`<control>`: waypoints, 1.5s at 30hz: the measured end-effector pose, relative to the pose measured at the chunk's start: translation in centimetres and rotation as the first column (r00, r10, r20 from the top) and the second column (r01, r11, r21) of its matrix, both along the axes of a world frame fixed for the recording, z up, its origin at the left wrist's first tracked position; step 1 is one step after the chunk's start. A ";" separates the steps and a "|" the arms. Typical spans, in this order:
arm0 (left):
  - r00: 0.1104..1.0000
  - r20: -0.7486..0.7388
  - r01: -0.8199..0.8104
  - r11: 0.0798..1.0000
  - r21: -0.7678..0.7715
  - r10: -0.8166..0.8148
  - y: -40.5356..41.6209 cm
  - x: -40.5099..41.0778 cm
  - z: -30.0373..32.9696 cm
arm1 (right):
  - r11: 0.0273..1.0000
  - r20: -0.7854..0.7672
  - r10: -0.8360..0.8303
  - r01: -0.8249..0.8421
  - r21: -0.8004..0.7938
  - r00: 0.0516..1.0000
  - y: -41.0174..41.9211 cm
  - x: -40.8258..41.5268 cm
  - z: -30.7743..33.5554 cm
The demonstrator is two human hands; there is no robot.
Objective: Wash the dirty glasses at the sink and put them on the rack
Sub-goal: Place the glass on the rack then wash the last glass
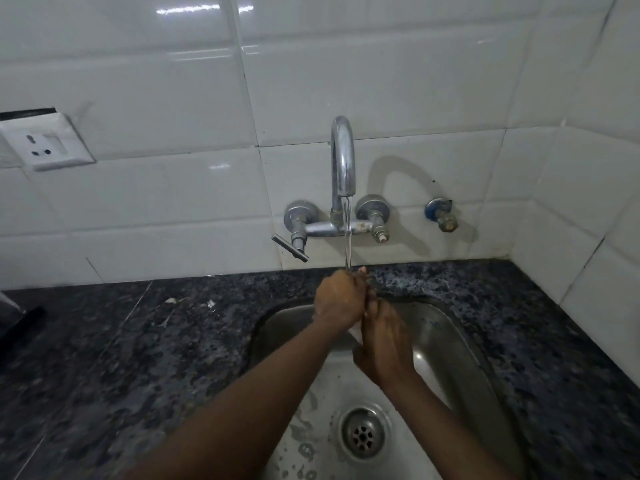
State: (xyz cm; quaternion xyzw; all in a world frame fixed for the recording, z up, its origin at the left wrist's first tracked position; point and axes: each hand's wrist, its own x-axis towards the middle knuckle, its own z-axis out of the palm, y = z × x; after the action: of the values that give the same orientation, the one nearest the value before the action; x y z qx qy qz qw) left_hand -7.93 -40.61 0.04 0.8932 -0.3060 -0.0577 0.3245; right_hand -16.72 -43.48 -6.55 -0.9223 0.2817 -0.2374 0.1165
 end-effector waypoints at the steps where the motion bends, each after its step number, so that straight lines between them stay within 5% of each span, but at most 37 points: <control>1: 1.000 -0.005 -0.003 1.000 -0.026 0.003 0.2 0.4 -0.1 | 0.998 -0.046 0.058 -0.058 -0.017 0.997 -0.1 -0.3 0.4; 2: 1.000 -0.013 0.008 0.999 -0.049 -0.009 0.4 0.8 -0.2 | 0.993 -0.080 0.114 -0.113 0.020 0.990 -0.5 -0.8 1.1; 4: 0.992 -0.105 0.057 0.988 -0.143 -0.072 1.1 2.0 -0.5 | 0.890 -0.043 0.285 -0.248 0.382 0.957 -1.9 -1.5 2.3; 5: 0.971 -0.202 0.081 0.972 -0.219 -0.127 1.5 2.4 -0.9 | 0.699 0.100 0.348 -0.329 0.634 0.932 -2.7 -1.8 2.8; 6: 0.937 -0.299 0.085 0.948 -0.308 -0.181 1.9 2.5 -1.1 | 0.391 0.261 0.318 -0.377 0.839 0.911 -3.0 -2.0 3.2; 7: 0.898 -0.376 0.076 0.923 -0.378 -0.228 2.3 2.3 -1.2 | 0.046 0.358 0.236 -0.379 0.924 0.903 -3.1 -2.2 3.3; 8: 0.865 -0.425 0.063 0.898 -0.436 -0.267 2.5 2.2 -1.3 | -0.193 0.409 0.158 -0.378 0.905 0.899 -2.9 -2.3 3.4; 9: 0.853 -0.439 0.056 0.886 -0.459 -0.281 2.7 2.2 -1.5 | -0.282 0.423 0.116 -0.379 0.881 0.899 -2.8 -2.4 3.2; 11: 0.869 -0.420 0.062 0.899 -0.433 -0.262 2.7 2.5 -1.5 | -0.182 0.359 0.131 -0.334 0.925 0.924 -2.0 -2.1 3.2; 13: 0.908 -0.366 0.094 0.951 -0.293 -0.203 2.3 3.0 -1.5 | 0.294 0.174 0.194 -0.227 0.928 0.965 -0.8 -1.5 3.5; 15: 0.949 -0.294 0.076 0.987 -0.142 -0.116 2.1 2.8 -1.5 | 0.830 -0.124 0.198 -0.099 0.549 0.972 0.8 -0.8 3.4; 17: 0.953 -0.284 0.050 0.978 -0.203 -0.108 2.0 2.7 -1.9 | 0.962 -0.198 0.108 -0.052 0.267 0.974 1.7 -0.7 2.9; 18: 0.950 -0.286 0.044 0.963 -0.267 -0.123 2.2 2.7 -2.0 | 0.951 -0.171 0.133 -0.077 0.300 0.976 1.8 -0.8 2.7; 19: 0.944 -0.300 0.033 0.944 -0.329 -0.138 2.6 2.7 -2.0 | 0.882 -0.100 0.188 -0.124 0.455 0.977 1.3 -1.0 2.5; 20: 0.925 -0.343 0.016 0.917 -0.399 -0.165 3.0 2.7 -2.1 | 0.703 0.039 0.207 -0.176 0.689 0.978 0.6 -1.3 2.7; 21: 0.888 -0.407 -0.006 0.879 -0.476 -0.214 3.3 2.6 -2.2 | 0.383 0.183 0.184 -0.242 0.892 0.966 0.2 -1.8 3.0; 22: 0.845 -0.461 -0.023 0.844 -0.536 -0.270 3.7 2.4 -2.1 | 0.026 0.306 0.137 -0.313 0.950 0.942 -0.1 -2.2 2.9; 23: 0.820 -0.479 -0.017 0.825 -0.565 -0.311 4.0 2.1 -1.9 | -0.213 0.372 0.062 -0.352 0.912 0.926 -0.1 -2.7 2.9; 24: 0.817 -0.469 0.009 0.820 -0.572 -0.336 4.0 2.0 -1.8 | -0.303 0.389 0.026 -0.363 0.881 0.921 -0.1 -2.9 2.9; 26: 0.848 -0.404 0.102 0.853 -0.511 -0.344 3.6 2.2 -1.4 | -0.154 0.333 0.037 -0.324 0.933 0.942 0.5 -2.7 3.1; 28: 0.907 -0.306 0.195 0.931 -0.307 -0.291 3.0 2.4 -1.2 | 0.388 0.097 0.078 -0.120 0.914 0.992 1.6 -2.2 3.3; 29: 0.929 -0.279 0.182 0.956 -0.231 -0.244 2.8 2.2 -1.2 | 0.712 -0.076 0.080 -0.004 0.702 0.994 2.1 -1.9 3.3; 30: 0.944 -0.270 0.132 0.968 -0.214 -0.189 2.5 2.0 -1.4 | 0.903 -0.197 0.048 0.042 0.428 0.979 2.4 -1.6 3.1; 31: 0.956 -0.263 0.065 0.969 -0.239 -0.129 2.3 1.9 -1.6 | 0.962 -0.225 0.034 0.030 0.272 0.974 2.5 -1.5 2.7; 33: 0.962 -0.265 -0.030 0.942 -0.333 -0.063 2.3 1.9 -2.1 | 0.893 -0.142 0.137 -0.060 0.447 0.980 1.7 -1.6 2.6; 35: 0.921 -0.364 -0.056 0.882 -0.467 -0.135 2.7 1.9 -2.6 | 0.499 0.098 0.209 -0.192 0.845 0.973 0.3 -2.2 3.0; 37: 0.849 -0.474 -0.086 0.824 -0.560 -0.233 3.4 1.7 -3.0 | 0.025 0.274 0.186 -0.283 0.959 0.944 -0.1 -3.0 2.5; 38: 0.836 -0.484 -0.087 0.810 -0.580 -0.257 3.7 1.6 -3.2 | -0.079 0.302 0.135 -0.294 0.953 0.944 -0.1 -3.1 2.1; 39: 0.845 -0.469 -0.062 0.823 -0.564 -0.257 3.6 1.6 -3.1 | -0.071 0.286 0.092 -0.280 0.957 0.954 0.2 -2.9 2.0; 40: 0.861 -0.445 -0.033 0.848 -0.530 -0.245 3.4 1.8 -2.9 | 0.049 0.233 0.052 -0.236 0.971 0.971 0.6 -2.5 1.9; 41: 0.891 -0.400 0.007 0.888 -0.460 -0.214 3.0 2.1 -2.8 | 0.270 0.147 0.030 -0.149 0.951 0.989 1.1 -2.1 2.0; 43: 0.942 -0.315 0.026 0.963 -0.269 -0.114 2.1 2.4 -2.6 | 0.803 -0.136 0.015 0.069 0.592 0.991 2.3 -1.4 2.6; 45: 0.950 -0.312 -0.072 0.967 -0.245 -0.009 1.8 2.1 -2.5 | 0.963 -0.245 -0.003 0.069 0.262 0.970 2.8 -1.2 2.8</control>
State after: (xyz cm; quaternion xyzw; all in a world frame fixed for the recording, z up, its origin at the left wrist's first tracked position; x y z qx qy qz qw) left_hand -5.88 -38.85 -2.50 0.8289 -0.2416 -0.1527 0.4809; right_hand -17.93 -40.67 -3.79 -0.9147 0.3401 -0.0849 0.2009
